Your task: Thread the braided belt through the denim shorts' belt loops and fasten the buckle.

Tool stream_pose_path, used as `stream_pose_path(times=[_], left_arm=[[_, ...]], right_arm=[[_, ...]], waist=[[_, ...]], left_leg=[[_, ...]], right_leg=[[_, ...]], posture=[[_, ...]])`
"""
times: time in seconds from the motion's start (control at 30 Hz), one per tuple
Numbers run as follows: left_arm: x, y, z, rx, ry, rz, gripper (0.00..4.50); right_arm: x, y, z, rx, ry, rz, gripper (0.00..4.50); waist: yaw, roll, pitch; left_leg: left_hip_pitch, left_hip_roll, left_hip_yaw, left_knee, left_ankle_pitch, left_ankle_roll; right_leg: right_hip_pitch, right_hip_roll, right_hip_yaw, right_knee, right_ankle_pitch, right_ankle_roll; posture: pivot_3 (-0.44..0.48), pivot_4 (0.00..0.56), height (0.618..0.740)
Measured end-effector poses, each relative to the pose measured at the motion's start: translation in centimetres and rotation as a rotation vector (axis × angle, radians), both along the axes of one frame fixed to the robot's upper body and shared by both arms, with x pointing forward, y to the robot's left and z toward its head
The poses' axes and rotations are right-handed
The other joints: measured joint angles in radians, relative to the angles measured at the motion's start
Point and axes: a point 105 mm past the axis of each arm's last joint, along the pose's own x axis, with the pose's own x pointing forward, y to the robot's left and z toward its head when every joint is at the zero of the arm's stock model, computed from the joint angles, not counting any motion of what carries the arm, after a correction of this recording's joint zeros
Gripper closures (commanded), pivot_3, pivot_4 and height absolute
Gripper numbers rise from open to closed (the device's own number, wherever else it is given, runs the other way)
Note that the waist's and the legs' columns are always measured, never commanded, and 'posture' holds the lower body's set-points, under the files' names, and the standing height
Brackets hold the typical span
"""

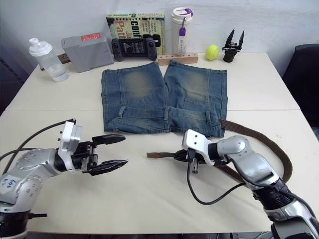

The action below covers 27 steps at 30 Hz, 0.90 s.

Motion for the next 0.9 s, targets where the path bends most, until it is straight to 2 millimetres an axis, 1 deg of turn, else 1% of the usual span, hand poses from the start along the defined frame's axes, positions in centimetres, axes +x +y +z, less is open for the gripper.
stream_pose_path(times=[0.1, 0.13, 0.2, 0.3, 0.37, 0.43, 0.5, 0.53, 0.57, 0.6, 0.63, 0.67, 0.77, 0.8, 0.87, 0.9], left_arm=[[0.3, -0.8, 0.7, -0.050, -0.004, -0.010, 0.00], [0.3, -0.9, 0.8, -0.057, -0.005, -0.010, 0.00], [0.8, -1.8, 1.5, -0.117, -0.007, -0.023, 0.00], [1.7, -2.7, 2.1, -0.186, 0.005, -0.038, 0.00], [2.1, -3.6, 2.3, -0.231, 0.021, -0.062, 0.00], [1.9, -4.5, 2.4, -0.257, 0.034, -0.098, 0.00], [1.8, -5.1, 2.4, -0.262, 0.051, -0.131, 0.58], [1.7, -5.2, 2.5, -0.263, 0.055, -0.142, 0.74], [1.7, -5.6, 2.6, -0.272, 0.064, -0.165, 1.23], [1.6, -5.7, 2.7, -0.279, 0.072, -0.179, 1.62], [1.6, -5.7, 2.7, -0.281, 0.074, -0.183, 1.72], [1.5, -5.8, 2.7, -0.284, 0.080, -0.191, 2.18], [1.6, -5.8, 2.7, -0.297, 0.100, -0.203, 3.14], [1.7, -5.8, 2.7, -0.302, 0.107, -0.207, 3.39], [1.7, -5.8, 3.0, -0.318, 0.116, -0.221, 4.15], [1.6, -5.7, 3.3, -0.330, 0.119, -0.239, 4.42]], right_arm=[[-0.5, -0.6, 3.4, 0.150, 0.010, 0.030, 4.43], [-0.6, -0.6, 3.8, 0.170, 0.013, 0.034, 4.43], [-1.1, -0.9, 5.7, 0.291, 0.080, 0.040, 4.43], [-1.8, -0.6, 7.5, 0.401, 0.129, 0.055, 4.43], [-2.1, -0.4, 8.1, 0.432, 0.143, 0.051, 4.43], [-2.4, -0.2, 8.3, 0.438, 0.146, 0.046, 4.43], [-2.6, -0.2, 8.3, 0.443, 0.151, 0.031, 4.50], [-2.7, -0.2, 8.1, 0.442, 0.157, 0.024, 4.50], [-2.7, -0.2, 7.8, 0.441, 0.168, 0.006, 4.50], [-2.8, -0.1, 7.7, 0.439, 0.170, 0.001, 4.50], [-2.8, -0.1, 7.7, 0.438, 0.170, -0.001, 4.50], [-2.8, -0.1, 7.7, 0.436, 0.169, -0.004, 4.50], [-2.8, 0.0, 7.6, 0.435, 0.169, -0.012, 4.50], [-2.8, 0.0, 7.6, 0.435, 0.170, -0.017, 4.50], [-2.7, -0.1, 7.3, 0.434, 0.176, -0.036, 4.50], [-2.7, -0.1, 7.0, 0.431, 0.176, -0.053, 4.50]], waist=[[0.001, 0.000, 0.000], [0.001, 0.000, 0.000], [0.002, -0.001, 0.000], [0.002, -0.001, 0.000], [0.002, -0.002, 0.001], [0.000, -0.002, 0.001], [0.001, -0.002, 0.001], [0.000, -0.002, 0.001], [0.001, -0.002, 0.001], [0.001, -0.002, 0.001], [0.001, -0.002, 0.001], [0.001, -0.002, 0.001], [0.001, -0.002, 0.001], [0.001, -0.002, 0.001], [0.001, -0.002, 0.001], [0.002, -0.002, 0.001]], left_leg=[[0.000, 0.000, 0.000, 0.000, 0.000, 0.001], [0.000, 0.000, -0.001, 0.000, 0.000, 0.001], [0.000, 0.000, -0.001, 0.000, 0.000, 0.001], [0.000, 0.000, -0.002, 0.000, 0.000, 0.002], [0.000, 0.000, -0.002, 0.000, 0.000, 0.002], [0.000, 0.000, -0.002, 0.000, 0.000, 0.002], [0.000, 0.000, -0.002, -0.001, 0.000, 0.002], [0.000, 0.000, -0.001, -0.001, 0.000, 0.002], [0.000, 0.000, -0.001, 0.000, 0.000, 0.002], [0.000, 0.000, -0.001, 0.000, 0.000, 0.002], [0.000, 0.000, -0.001, 0.000, 0.000, 0.002], [0.000, 0.000, -0.001, 0.000, 0.000, 0.002], [0.000, 0.000, -0.001, 0.000, 0.000, 0.002], [0.000, 0.000, -0.001, 0.000, 0.000, 0.002], [0.000, 0.000, -0.001, 0.000, 0.000, 0.002], [0.000, 0.000, -0.001, 0.000, 0.000, 0.002]], right_leg=[[0.001, 0.000, 0.000, -0.001, 0.000, 0.000], [0.001, 0.000, 0.000, -0.001, 0.000, 0.000], [0.001, 0.000, -0.001, -0.001, 0.000, 0.000], [0.002, 0.000, -0.001, -0.001, 0.000, 0.000], [0.001, 0.000, -0.001, -0.001, 0.000, 0.000], [0.001, 0.000, -0.001, -0.001, 0.000, 0.000], [0.001, 0.000, -0.002, -0.002, 0.000, 0.000], [0.001, 0.001, -0.002, -0.002, 0.000, 0.000], [0.001, 0.001, -0.002, -0.001, 0.000, 0.000], [0.001, 0.001, -0.001, -0.001, 0.000, 0.000], [0.001, 0.001, -0.001, -0.001, 0.000, 0.000], [0.001, 0.001, -0.001, -0.001, 0.000, 0.000], [0.001, 0.001, -0.001, -0.001, 0.000, 0.000], [0.001, 0.001, -0.001, -0.001, 0.000, 0.000], [0.001, 0.001, -0.001, -0.001, 0.000, 0.000], [0.001, 0.001, -0.001, -0.002, 0.000, 0.000]], posture=[[0.000, 0.150, 0.694], [0.000, 0.150, 0.694], [0.000, 0.150, 0.694], [0.000, 0.150, 0.694], [0.000, 0.150, 0.694], [0.000, 0.150, 0.694], [0.000, 0.150, 0.694], [0.000, 0.150, 0.694], [0.000, 0.150, 0.694], [0.000, 0.150, 0.694], [0.000, 0.150, 0.694], [0.000, 0.150, 0.694], [0.000, 0.150, 0.694], [0.000, 0.150, 0.694], [0.000, 0.150, 0.694], [0.000, 0.150, 0.694]])
